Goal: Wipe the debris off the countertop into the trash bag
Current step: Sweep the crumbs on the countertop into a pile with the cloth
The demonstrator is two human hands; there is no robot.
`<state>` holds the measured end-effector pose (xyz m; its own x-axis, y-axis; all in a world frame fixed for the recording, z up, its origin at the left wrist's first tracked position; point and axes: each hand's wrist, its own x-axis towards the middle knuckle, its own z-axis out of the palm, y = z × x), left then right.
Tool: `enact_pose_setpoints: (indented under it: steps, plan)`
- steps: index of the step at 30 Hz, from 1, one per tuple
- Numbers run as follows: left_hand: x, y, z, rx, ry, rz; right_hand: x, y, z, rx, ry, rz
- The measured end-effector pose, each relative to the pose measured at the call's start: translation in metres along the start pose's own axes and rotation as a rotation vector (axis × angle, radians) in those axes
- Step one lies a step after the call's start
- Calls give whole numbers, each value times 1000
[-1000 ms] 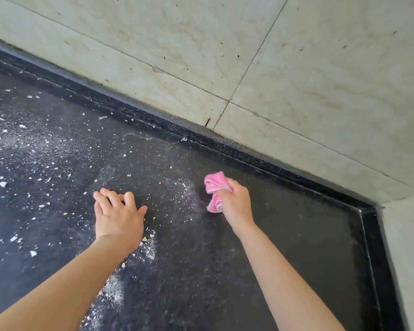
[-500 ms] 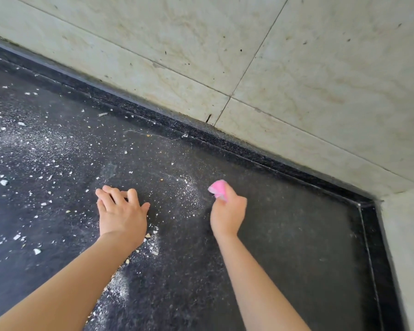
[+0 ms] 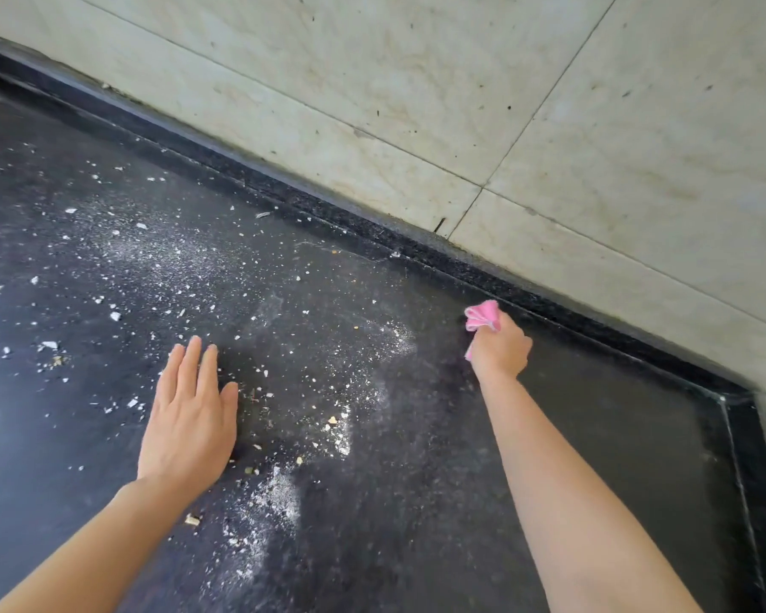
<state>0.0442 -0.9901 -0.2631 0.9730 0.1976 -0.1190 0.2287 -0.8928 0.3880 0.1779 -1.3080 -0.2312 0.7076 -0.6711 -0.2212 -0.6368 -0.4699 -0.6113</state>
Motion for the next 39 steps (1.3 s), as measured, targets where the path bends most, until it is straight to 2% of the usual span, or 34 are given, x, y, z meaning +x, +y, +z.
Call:
enact_pose_setpoints:
  steps: [2, 5, 9, 12, 14, 16, 18, 20, 23, 26, 29, 35, 39]
  plan:
    - [-8, -23, -6, 1, 16, -97, -3, 0, 20, -92, -1, -4]
    - [-17, -45, -13, 14, 15, -175, -47, -1, 51, -51, -90, -218]
    - [-22, -58, -17, 15, -36, -221, -110, 2, 65, 7, -274, -330]
    - [-23, -60, -17, 8, -70, -220, -158, 7, 73, -31, -473, -446]
    - [-23, -62, -20, 21, -83, -208, -182, 6, 76, -15, -639, -454]
    - [-21, -65, -22, 44, -93, -182, -187, 0, 68, 68, -725, -425]
    - [-19, -67, -25, 49, -110, -171, -171, -11, 50, 145, -665, -399]
    - [-17, -70, -25, 58, -109, -153, -138, -17, 30, 135, -470, -352]
    - [-15, -78, -23, 122, -76, -91, -77, 0, 9, -14, -186, -196]
    - [-14, -87, -23, 190, -52, 2, -62, 29, 5, -201, -114, -150]
    - [-9, -97, -27, 249, -66, 102, -101, 47, 32, -125, -59, -187]
    - [1, -114, -42, 354, -80, 312, -228, 46, 93, -8, -169, -227]
    - [5, -119, -50, 382, -93, 393, -291, 20, 97, 96, -409, -208]
